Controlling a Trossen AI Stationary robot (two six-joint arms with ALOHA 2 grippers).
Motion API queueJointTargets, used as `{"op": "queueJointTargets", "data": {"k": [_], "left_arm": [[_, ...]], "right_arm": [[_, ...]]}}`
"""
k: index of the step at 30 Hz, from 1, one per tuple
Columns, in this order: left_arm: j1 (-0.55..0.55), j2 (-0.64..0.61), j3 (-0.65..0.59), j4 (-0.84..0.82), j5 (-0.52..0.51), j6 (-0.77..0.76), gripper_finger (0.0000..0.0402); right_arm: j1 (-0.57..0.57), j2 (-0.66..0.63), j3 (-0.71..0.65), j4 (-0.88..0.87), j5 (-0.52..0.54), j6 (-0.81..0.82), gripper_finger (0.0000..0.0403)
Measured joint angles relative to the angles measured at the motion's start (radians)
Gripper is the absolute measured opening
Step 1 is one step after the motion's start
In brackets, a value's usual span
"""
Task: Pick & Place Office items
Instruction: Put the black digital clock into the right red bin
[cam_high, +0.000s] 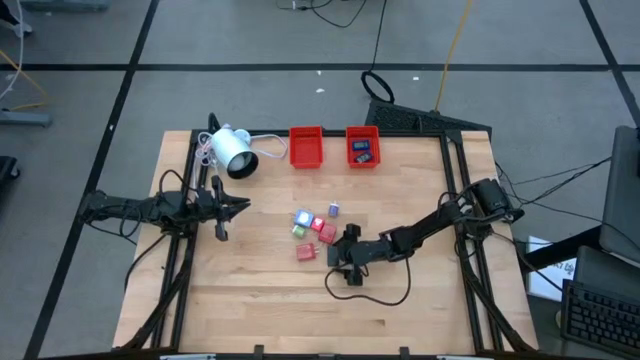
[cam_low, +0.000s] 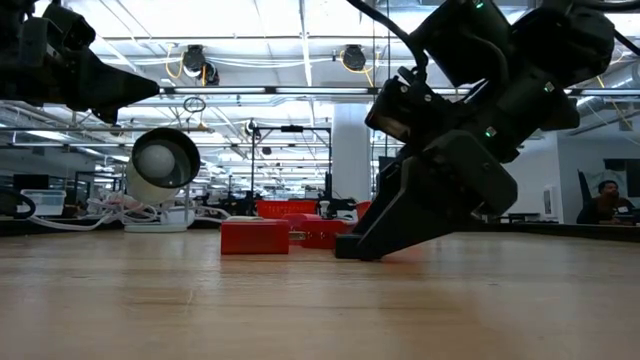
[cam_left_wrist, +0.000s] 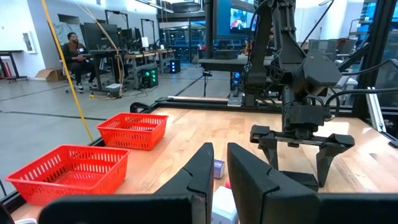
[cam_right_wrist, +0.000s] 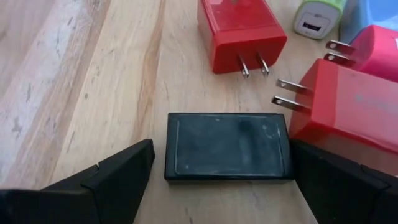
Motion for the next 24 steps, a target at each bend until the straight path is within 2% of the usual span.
{"op": "queueJointTargets", "data": {"k": [17, 24], "left_arm": [[0.000, 0.000, 0.000, 0.000, 0.000, 0.000, 0.0047], [0.000, 0.000, 0.000, 0.000, 0.000, 0.000, 0.0047]], "right_arm": [[-0.002, 0.001, -0.002, -0.001, -0.001, 0.028, 0.0331], [-0.002, 0.001, -0.002, -0.001, -0.001, 0.028, 0.0329]]}}
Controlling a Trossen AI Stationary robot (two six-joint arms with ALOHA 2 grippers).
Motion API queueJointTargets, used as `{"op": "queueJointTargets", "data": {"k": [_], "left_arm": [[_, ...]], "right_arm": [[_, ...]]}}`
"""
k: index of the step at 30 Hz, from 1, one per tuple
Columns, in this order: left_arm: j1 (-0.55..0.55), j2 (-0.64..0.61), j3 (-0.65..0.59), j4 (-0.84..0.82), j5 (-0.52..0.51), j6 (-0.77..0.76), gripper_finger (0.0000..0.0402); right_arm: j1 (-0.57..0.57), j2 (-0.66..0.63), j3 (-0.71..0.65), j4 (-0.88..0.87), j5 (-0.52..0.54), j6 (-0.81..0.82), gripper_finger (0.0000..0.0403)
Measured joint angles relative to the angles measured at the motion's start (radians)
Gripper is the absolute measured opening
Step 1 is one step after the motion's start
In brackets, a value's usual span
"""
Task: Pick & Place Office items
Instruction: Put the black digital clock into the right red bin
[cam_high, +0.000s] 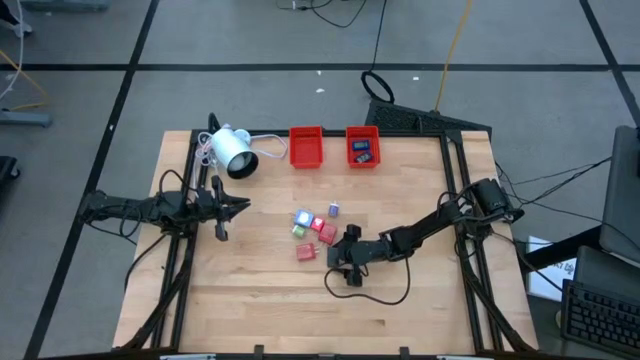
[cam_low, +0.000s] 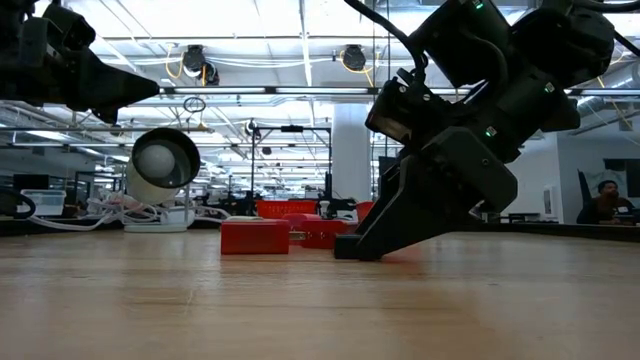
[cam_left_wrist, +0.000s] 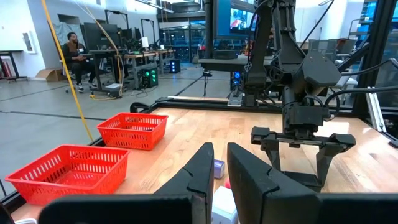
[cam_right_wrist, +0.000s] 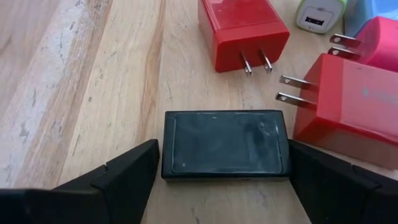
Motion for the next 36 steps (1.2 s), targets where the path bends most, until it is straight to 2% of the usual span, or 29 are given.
{"op": "queueJointTargets", "data": {"k": [8, 23, 36], "left_arm": [[0.000, 0.000, 0.000, 0.000, 0.000, 0.000, 0.0047], [0.000, 0.000, 0.000, 0.000, 0.000, 0.000, 0.0047], [0.000, 0.000, 0.000, 0.000, 0.000, 0.000, 0.0047]], "right_arm": [[-0.004, 0.001, 0.000, 0.000, 0.000, 0.049, 0.0329], [-0.005, 0.002, -0.002, 0.048, -0.001, 0.001, 0.0329], [-0.005, 0.002, -0.002, 0.042, -0.001, 0.023, 0.0328]]}}
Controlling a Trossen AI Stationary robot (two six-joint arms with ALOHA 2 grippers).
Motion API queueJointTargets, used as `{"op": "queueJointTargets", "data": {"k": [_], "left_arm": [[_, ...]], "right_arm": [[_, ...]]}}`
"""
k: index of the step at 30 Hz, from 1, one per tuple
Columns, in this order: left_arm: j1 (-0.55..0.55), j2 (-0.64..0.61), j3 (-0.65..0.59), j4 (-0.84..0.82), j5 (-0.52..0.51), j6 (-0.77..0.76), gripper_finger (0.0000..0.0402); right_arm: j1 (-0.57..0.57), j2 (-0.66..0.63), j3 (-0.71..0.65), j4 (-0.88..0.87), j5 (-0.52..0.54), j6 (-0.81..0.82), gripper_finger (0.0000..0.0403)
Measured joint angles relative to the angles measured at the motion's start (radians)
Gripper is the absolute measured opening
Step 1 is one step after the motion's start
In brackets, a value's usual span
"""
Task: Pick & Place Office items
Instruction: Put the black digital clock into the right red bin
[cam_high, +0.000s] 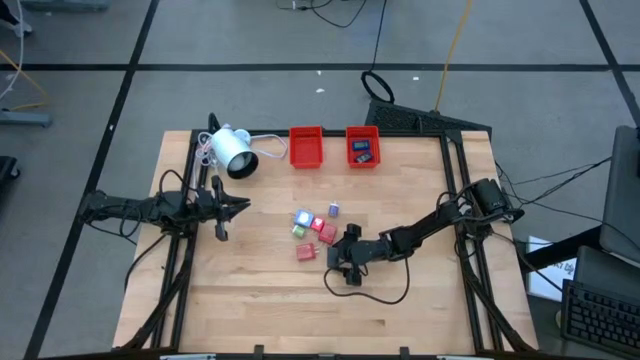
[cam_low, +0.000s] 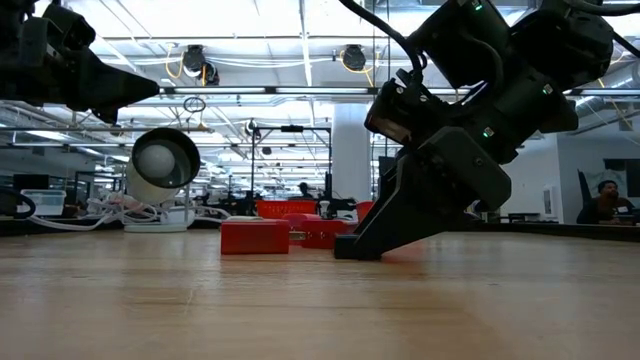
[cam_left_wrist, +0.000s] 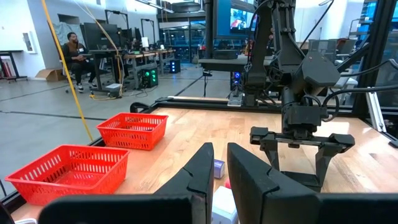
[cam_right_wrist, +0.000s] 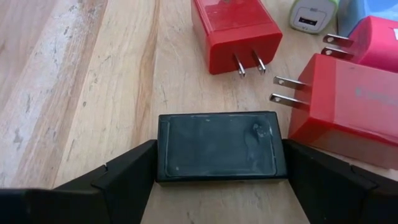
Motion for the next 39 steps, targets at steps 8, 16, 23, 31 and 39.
{"op": "queueJointTargets", "data": {"k": [8, 16, 23, 31, 39], "left_arm": [[0.000, 0.000, 0.000, 0.000, 0.000, 0.000, 0.0047], [0.000, 0.000, 0.000, 0.000, 0.000, 0.000, 0.0047], [0.000, 0.000, 0.000, 0.000, 0.000, 0.000, 0.0047], [0.000, 0.000, 0.000, 0.000, 0.000, 0.000, 0.0047], [0.000, 0.000, 0.000, 0.000, 0.000, 0.000, 0.0047]], "right_arm": [[0.000, 0.000, 0.000, 0.000, 0.000, 0.000, 0.0328], [0.000, 0.000, 0.001, 0.000, 0.000, 0.000, 0.0328], [0.000, -0.001, 0.001, 0.000, 0.000, 0.000, 0.0311], [0.000, -0.001, 0.001, 0.000, 0.000, 0.000, 0.0294], [0.000, -0.001, 0.001, -0.001, 0.000, 0.000, 0.0296]]}}
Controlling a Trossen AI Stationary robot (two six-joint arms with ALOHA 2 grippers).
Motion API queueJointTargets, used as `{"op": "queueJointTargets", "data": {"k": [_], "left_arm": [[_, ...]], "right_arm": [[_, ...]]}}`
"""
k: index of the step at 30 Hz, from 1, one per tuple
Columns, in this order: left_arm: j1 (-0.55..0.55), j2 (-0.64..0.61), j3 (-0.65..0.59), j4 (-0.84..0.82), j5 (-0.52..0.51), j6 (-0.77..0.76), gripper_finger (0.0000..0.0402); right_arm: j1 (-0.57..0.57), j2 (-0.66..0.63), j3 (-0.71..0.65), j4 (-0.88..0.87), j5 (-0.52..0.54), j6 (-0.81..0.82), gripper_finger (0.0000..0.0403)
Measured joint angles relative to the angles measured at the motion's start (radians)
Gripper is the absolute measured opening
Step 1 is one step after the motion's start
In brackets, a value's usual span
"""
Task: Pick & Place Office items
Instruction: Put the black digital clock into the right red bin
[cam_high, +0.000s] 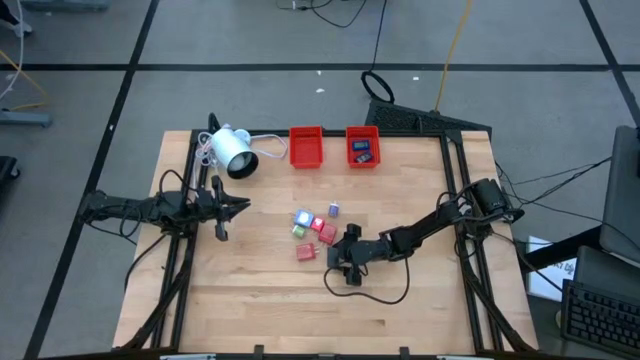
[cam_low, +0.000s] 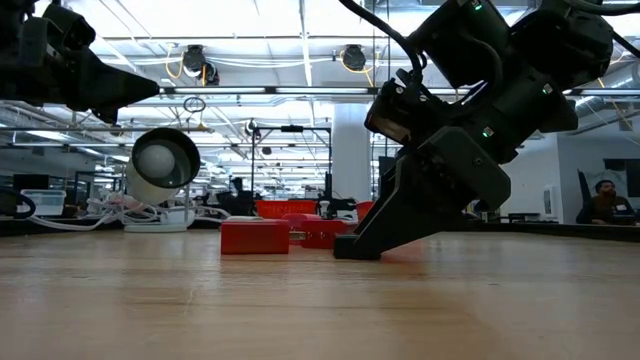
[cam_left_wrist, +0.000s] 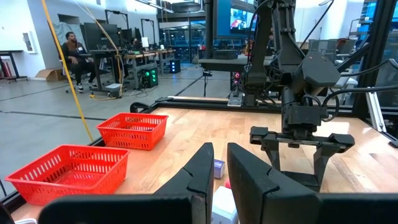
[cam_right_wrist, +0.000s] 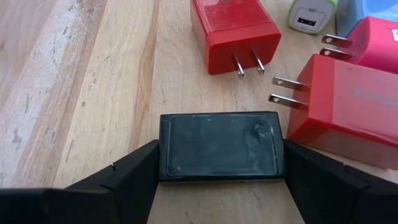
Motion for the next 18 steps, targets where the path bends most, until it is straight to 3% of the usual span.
{"op": "queueJointTargets", "data": {"k": [18], "left_arm": [[0.000, 0.000, 0.000, 0.000, 0.000, 0.000, 0.0047]], "right_arm": [[-0.001, 0.000, 0.001, 0.002, -0.023, 0.000, 0.0295]]}}
